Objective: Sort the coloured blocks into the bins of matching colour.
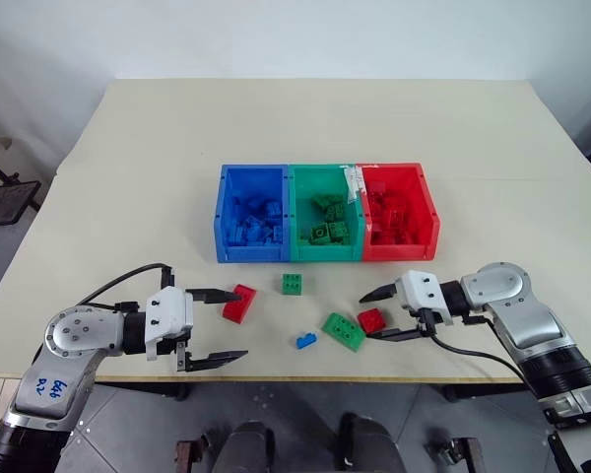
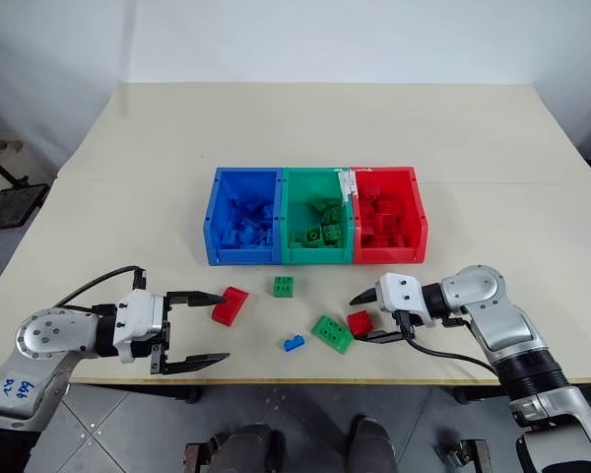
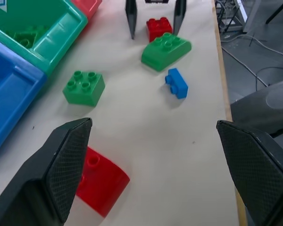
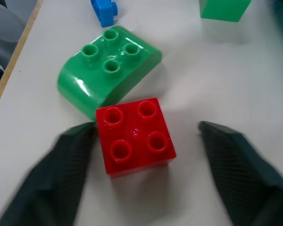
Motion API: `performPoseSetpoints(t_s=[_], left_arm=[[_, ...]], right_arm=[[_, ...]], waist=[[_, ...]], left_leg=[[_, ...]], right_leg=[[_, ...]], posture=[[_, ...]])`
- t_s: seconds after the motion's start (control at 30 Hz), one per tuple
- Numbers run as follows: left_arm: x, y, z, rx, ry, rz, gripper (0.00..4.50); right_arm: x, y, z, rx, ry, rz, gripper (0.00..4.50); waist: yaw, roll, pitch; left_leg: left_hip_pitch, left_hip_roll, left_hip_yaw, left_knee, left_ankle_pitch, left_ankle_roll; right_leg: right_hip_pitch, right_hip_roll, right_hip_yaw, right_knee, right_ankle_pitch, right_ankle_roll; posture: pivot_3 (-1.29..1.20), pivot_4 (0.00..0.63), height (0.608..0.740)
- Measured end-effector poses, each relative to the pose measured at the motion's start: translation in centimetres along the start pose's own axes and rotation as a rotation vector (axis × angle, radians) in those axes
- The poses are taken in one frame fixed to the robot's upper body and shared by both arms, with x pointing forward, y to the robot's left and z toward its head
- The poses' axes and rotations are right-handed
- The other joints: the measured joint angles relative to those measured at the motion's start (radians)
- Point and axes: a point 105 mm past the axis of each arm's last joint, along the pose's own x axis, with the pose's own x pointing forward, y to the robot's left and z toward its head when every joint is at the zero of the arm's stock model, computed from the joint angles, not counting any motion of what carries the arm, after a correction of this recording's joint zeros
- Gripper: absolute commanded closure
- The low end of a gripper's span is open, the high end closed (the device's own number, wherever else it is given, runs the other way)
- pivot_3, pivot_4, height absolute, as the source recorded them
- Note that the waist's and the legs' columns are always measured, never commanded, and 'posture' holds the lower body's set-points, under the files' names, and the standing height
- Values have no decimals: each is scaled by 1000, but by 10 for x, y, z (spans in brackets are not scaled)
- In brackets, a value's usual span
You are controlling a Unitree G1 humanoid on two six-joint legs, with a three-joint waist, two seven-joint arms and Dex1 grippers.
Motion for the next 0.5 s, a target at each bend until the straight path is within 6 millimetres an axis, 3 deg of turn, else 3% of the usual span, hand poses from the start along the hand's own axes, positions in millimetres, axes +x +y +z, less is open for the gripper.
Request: performPoseSetpoints(t_s=[0.1, 0.27, 0.37, 0.5], left_arm=[[3, 3, 4, -17, -36, 32, 0], [9, 13, 9, -73, -111, 114, 0], [9, 24, 16, -83, -160, 194, 0], [10, 38, 25, -70, -208, 283, 0]], right_arm=[[-1, 0, -1, -3, -8, -6, 3036], [-17, -6, -1, 83, -72, -109, 3026], [-40, -28, 16, 156, -180, -266, 3026], [-75, -71, 55, 162, -333, -485, 3026]], waist=[[1, 0, 0], [4, 0, 0], [3, 0, 0], [-4, 0, 0]], left_leg=[[0, 0, 0, 0, 0, 0], [0, 0, 0, 1, 0, 0], [0, 0, 0, 1, 0, 0], [0, 0, -1, 1, 0, -1]], right_leg=[[0, 0, 0, 1, 0, 0], [0, 0, 0, 1, 0, 0], [0, 0, 0, 2, 0, 0], [-2, 0, 0, 4, 0, 0]], posture=[[0, 150, 740], [0, 150, 740], [0, 150, 740], [0, 150, 740]])
